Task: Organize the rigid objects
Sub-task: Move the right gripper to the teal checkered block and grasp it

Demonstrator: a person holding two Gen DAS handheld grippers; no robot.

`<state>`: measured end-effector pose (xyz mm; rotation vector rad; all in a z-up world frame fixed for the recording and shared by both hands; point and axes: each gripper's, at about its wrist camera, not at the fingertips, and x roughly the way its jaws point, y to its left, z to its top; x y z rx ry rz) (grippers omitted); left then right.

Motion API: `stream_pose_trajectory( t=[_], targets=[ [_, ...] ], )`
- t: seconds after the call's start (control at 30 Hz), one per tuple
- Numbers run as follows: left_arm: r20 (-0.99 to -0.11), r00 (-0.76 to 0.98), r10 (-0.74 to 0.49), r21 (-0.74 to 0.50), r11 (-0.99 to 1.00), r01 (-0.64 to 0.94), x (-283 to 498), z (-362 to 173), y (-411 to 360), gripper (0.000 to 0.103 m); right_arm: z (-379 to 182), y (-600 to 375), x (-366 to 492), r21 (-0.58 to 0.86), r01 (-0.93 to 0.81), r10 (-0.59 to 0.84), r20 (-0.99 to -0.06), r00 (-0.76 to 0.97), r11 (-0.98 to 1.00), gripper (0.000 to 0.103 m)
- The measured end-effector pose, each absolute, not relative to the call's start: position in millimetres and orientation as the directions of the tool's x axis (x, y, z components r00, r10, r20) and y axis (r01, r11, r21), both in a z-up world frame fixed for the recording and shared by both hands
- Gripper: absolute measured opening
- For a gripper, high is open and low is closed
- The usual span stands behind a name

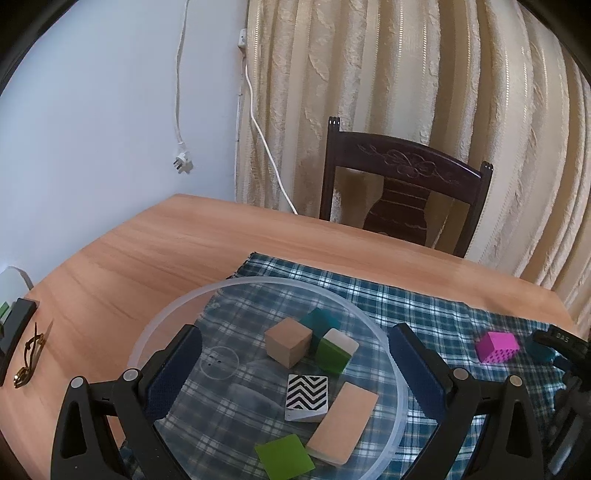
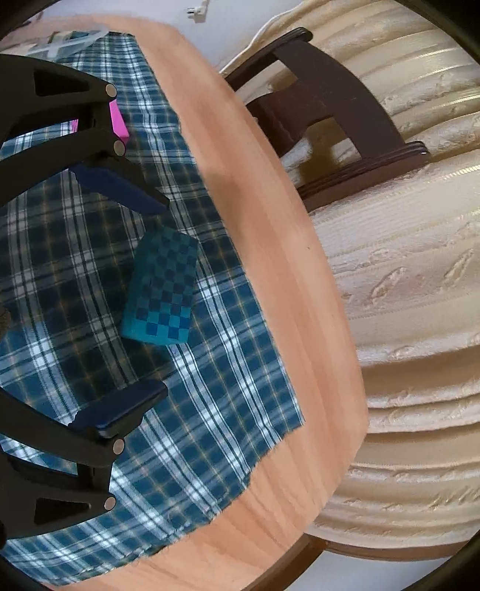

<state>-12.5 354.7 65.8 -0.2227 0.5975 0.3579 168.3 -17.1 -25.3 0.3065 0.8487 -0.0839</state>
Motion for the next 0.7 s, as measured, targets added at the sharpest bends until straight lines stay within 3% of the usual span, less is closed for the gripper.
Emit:
stream_pose_trajectory(
  t=[0.7],
  targets=[
    [-0.604, 0.766, 0.22, -0.052, 0.948, -0.314, -2, 60, 328, 0.103, -31, -9, 177, 0.135, 0.196, -0.025, -0.76, 0.649, 0.971, 0.092]
  ],
)
